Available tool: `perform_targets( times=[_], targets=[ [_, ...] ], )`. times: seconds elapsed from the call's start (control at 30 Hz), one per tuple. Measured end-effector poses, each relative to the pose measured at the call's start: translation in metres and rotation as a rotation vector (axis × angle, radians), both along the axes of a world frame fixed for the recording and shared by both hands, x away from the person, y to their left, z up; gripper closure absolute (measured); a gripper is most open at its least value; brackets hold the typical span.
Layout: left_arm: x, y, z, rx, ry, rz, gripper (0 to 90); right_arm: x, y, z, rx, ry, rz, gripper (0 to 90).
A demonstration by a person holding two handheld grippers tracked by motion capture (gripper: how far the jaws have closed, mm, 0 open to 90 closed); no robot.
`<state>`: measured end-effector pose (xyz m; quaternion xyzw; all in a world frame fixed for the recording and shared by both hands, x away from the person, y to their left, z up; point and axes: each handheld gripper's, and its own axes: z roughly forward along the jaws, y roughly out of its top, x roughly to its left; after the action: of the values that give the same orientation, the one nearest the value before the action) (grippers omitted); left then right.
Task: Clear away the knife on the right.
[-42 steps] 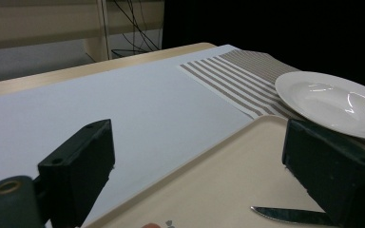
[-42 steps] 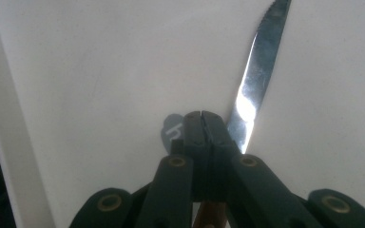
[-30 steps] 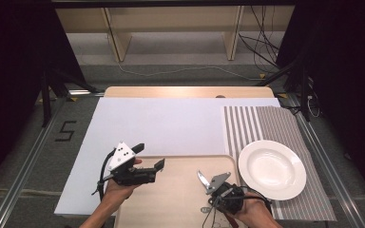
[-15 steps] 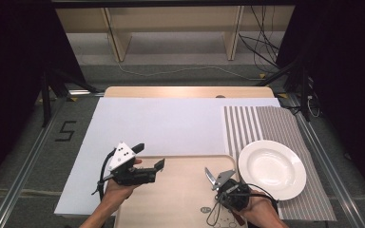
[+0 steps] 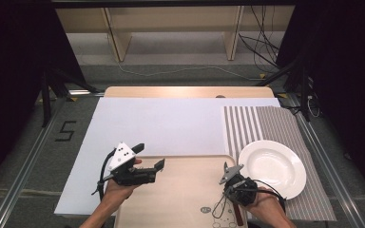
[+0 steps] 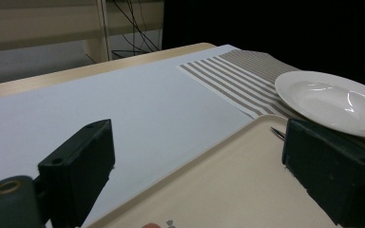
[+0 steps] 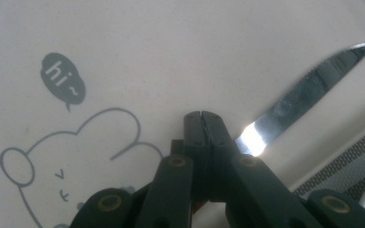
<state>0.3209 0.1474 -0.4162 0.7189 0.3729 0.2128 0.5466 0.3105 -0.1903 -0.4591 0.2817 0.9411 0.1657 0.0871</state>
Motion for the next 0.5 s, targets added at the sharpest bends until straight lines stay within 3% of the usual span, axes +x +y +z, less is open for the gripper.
perform_targets(
  times=[0.27,0.4,0.5],
  targets=[
    [0.000,0.000,0.000,0.000,0.000,0.000,10.4,0.002,-0.012,0.002,0.011,0.038,-0.044,90.0],
    [0.000,0.000,0.000,-0.001,0.000,0.000,10.4,0.002,-0.013,0.003,0.018,0.029,-0.043,87.5],
    [0.000,0.000,0.000,0.000,0.000,0.000,10.4,0.002,-0.013,0.006,0.053,0.012,-0.043,85.4]
  ],
)
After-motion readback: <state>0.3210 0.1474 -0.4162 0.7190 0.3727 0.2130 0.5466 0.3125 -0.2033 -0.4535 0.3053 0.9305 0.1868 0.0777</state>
